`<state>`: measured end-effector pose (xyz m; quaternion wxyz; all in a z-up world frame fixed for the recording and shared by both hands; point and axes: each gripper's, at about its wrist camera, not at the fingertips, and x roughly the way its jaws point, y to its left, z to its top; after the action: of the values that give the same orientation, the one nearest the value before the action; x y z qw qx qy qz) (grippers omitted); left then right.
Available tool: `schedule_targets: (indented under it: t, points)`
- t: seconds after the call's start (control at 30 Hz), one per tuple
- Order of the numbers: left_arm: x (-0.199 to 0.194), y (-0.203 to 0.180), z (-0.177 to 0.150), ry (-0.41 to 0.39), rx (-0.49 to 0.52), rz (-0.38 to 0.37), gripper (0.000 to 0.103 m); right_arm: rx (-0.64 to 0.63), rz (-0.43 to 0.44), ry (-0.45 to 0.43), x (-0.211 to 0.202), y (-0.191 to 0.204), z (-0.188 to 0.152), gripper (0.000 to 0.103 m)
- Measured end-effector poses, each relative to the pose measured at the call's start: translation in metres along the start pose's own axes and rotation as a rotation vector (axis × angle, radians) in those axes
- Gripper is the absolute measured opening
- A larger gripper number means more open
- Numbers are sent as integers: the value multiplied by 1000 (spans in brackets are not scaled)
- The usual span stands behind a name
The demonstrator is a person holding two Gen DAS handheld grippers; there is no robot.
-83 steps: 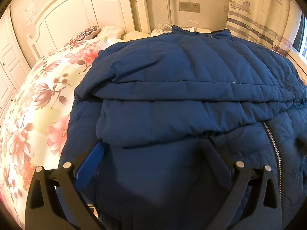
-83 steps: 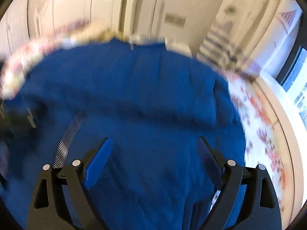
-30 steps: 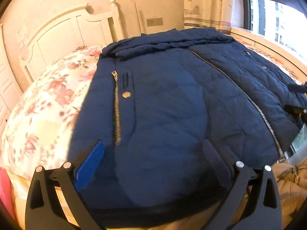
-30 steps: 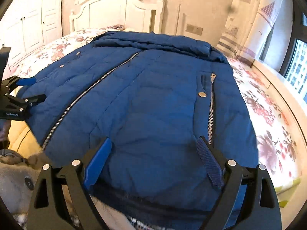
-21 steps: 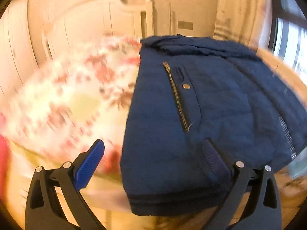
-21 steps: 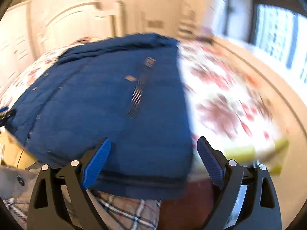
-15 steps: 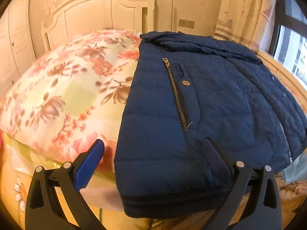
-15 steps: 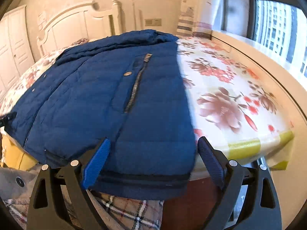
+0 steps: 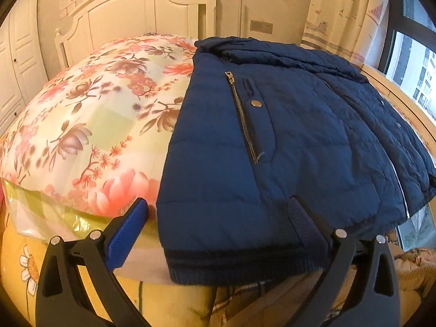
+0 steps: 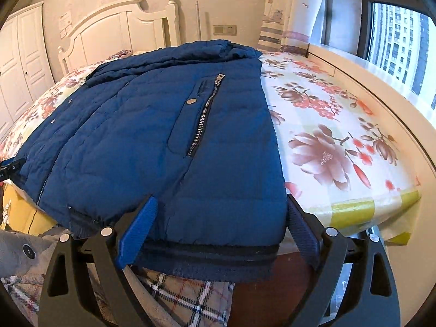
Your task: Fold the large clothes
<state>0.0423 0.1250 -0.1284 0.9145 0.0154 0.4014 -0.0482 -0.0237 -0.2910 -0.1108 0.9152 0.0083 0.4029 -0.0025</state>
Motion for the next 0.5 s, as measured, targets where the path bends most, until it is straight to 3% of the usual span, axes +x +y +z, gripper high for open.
schedule_targets:
  t: [0.2,0.5]
  points:
    - [-9,-7,-8,14,11,-54,101,-8,5,3,0,-1,-1,89]
    - [-5,-17,-13,21,59,-20,99,-35,-1,-19,1,1,-3,87]
